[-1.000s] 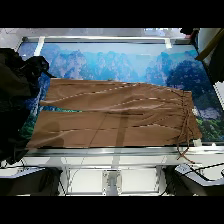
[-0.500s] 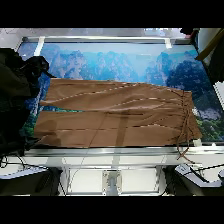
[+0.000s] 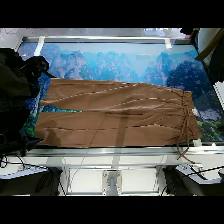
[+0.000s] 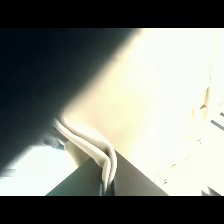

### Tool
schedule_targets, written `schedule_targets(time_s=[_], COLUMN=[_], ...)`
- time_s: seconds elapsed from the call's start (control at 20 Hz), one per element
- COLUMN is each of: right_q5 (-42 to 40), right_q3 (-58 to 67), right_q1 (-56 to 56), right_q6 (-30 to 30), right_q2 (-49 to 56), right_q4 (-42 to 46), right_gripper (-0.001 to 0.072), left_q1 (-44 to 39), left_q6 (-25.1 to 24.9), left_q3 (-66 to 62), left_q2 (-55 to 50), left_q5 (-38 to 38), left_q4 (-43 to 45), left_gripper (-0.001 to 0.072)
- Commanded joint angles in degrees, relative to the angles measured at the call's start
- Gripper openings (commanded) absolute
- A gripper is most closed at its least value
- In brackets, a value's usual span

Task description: Fold the clothes and pants, and hang the long-sleeved shirts on hangers.

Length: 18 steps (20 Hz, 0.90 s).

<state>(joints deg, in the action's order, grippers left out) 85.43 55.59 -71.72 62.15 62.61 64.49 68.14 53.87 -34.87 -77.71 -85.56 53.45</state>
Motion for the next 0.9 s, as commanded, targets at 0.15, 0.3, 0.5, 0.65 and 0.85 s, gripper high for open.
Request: schedule_targets(time_s=[0.15, 0.3, 0.5, 0.65, 0.85], right_q5=[-8.48, -6.80, -11.56, -16.85, -20.35], right_q3=[-12.59, -13.60, -19.15, -23.96, -24.98], right_q1=[-5.03, -5.03, -5.01, -5.01, -4.90], right_q6=[-1.86, -1.86, -1.88, -3.10, -5.33], right_q2=[1.18, 1.66, 1.66, 1.66, 1.68], right_q4=[-7.96, -8.37, -8.39, -9.18, -13.29], right_gripper=[0.0578, 0.0580, 0.0580, 0.0579, 0.0551], left_q1=[-0.02, 0.00, -0.02, 0.00, -0.02], left_q6=[1.20, 1.22, 1.44, 1.42, 1.40], left_q3=[-0.04, -0.04, -0.04, -0.04, -0.04], left_q2=[1.64, 2.64, 3.15, 3.15, 3.15], left_q5=[3.89, 6.47, 8.39, 8.44, 8.70], left_q4=[-3.30, -4.17, -4.22, -4.17, -4.17], left_gripper=[0.0010, 0.0009, 0.0009, 0.0009, 0.0009])
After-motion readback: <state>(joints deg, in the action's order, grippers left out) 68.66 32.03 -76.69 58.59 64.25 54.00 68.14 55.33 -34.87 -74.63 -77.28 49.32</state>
